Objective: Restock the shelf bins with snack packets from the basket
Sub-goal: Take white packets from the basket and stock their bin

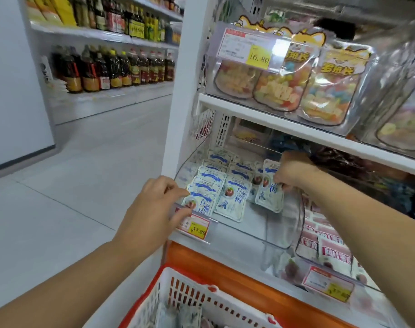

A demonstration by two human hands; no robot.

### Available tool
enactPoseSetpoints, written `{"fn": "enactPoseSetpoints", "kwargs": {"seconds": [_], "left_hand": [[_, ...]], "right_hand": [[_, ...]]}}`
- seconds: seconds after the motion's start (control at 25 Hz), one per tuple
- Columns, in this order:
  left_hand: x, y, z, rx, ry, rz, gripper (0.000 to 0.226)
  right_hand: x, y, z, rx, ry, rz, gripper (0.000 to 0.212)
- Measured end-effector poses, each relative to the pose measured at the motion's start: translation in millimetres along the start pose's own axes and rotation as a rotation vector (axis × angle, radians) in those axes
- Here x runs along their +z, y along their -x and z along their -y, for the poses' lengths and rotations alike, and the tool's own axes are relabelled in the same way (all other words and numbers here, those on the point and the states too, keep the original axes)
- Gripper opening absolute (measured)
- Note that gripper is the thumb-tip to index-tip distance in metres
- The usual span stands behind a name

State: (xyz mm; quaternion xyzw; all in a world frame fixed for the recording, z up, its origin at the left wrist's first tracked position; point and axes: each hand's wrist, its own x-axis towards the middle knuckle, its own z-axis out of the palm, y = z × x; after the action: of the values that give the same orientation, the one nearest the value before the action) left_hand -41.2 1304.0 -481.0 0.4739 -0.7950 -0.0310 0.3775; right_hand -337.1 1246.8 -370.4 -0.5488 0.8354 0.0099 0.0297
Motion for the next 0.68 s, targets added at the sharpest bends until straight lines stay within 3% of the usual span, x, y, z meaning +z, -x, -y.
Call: {"fn": "enactPoseSetpoints", "kwargs": {"seconds": [0.16, 0.28, 0.44, 0.56, 0.68], "left_hand": [[-1, 0, 11, 0.001, -0.007, 0.011, 0.049], [1, 4, 16, -0.030, 0.028, 0.007, 0.061], [4, 7, 19, -0.091, 0.060, 0.061, 0.071], [4, 7, 21, -0.089, 0.077, 0.072, 0.069], [4, 7, 20, -0.120, 0.090, 0.101, 0.063]], "right_hand": [[20, -23, 17, -0.029, 0.291, 0.109, 0.008], [29, -36, 18, -0.084, 0.420, 0.074, 0.030], [28, -48, 6, -0.128, 0.436, -0.037, 0.051], [23, -54, -2, -0.174, 0.362, -0.041, 0.050], [29, -57, 0, -0.173, 0.536, -0.070, 0.048]]}}
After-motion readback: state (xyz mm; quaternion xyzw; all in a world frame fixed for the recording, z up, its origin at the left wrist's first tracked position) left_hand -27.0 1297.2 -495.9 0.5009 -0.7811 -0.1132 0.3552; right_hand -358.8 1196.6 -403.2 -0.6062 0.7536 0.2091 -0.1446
